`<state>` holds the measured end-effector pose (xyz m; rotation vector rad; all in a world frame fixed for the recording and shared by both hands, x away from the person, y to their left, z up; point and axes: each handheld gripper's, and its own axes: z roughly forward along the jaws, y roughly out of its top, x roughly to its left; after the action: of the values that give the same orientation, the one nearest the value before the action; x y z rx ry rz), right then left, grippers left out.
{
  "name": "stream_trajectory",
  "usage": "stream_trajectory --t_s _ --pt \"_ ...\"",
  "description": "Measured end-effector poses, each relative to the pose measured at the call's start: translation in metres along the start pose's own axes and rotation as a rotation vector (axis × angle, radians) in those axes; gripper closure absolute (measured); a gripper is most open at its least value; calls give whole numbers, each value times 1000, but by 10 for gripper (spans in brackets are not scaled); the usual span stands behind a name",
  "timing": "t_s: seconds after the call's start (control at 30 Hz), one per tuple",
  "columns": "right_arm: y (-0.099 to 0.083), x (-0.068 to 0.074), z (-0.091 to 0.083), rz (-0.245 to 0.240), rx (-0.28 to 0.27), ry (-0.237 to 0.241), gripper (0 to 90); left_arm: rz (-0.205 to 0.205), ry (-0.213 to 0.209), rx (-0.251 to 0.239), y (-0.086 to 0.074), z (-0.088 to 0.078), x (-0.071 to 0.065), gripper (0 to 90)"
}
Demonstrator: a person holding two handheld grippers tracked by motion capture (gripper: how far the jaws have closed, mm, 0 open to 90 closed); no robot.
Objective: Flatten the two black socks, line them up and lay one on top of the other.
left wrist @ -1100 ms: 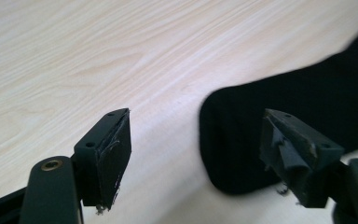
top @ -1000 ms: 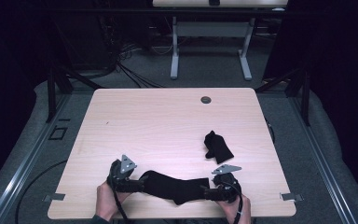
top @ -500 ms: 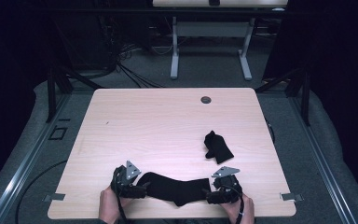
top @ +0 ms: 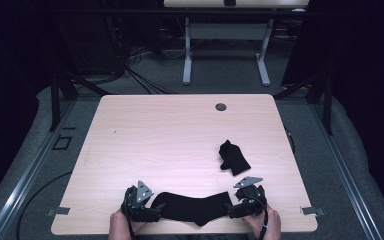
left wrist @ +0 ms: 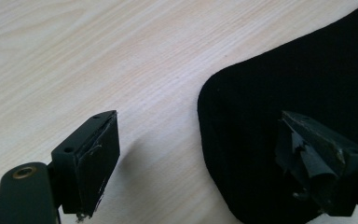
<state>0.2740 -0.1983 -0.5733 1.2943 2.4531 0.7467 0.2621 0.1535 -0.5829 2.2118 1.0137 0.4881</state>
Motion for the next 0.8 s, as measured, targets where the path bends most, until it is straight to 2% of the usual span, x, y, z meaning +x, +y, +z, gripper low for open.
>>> stream_trajectory --t_s 0.1,0.3,0.37,0.43,0.53,0.57,0.6,0.73,0.8 --pt "-2 -3 -3 6 20 1 87 -10 -14 -9 -1 1 -3 145" --pt "-4 -4 -4 18 13 -1 80 -6 -45 -8 0 2 0 109" --pt "-5 -4 -4 20 7 -1 81 -19 -42 -29 1 -3 3 65" --pt "-6 -5 -4 17 0 -2 82 -56 -42 -72 2 -12 10 44" --pt "-8 -8 -6 41 -31 35 94 -97 -1 -111 3 -26 31 26" --pt "-8 -10 -7 51 -42 37 97 -102 12 -109 2 -28 36 19" --pt "-8 -12 -9 53 -41 42 97 -116 47 -105 0 -30 48 14" --pt "-2 -20 -19 69 -74 29 97 -157 115 -59 -12 -24 73 3" --pt "3 -23 -23 67 -83 17 96 -176 125 -36 -20 -19 82 2"
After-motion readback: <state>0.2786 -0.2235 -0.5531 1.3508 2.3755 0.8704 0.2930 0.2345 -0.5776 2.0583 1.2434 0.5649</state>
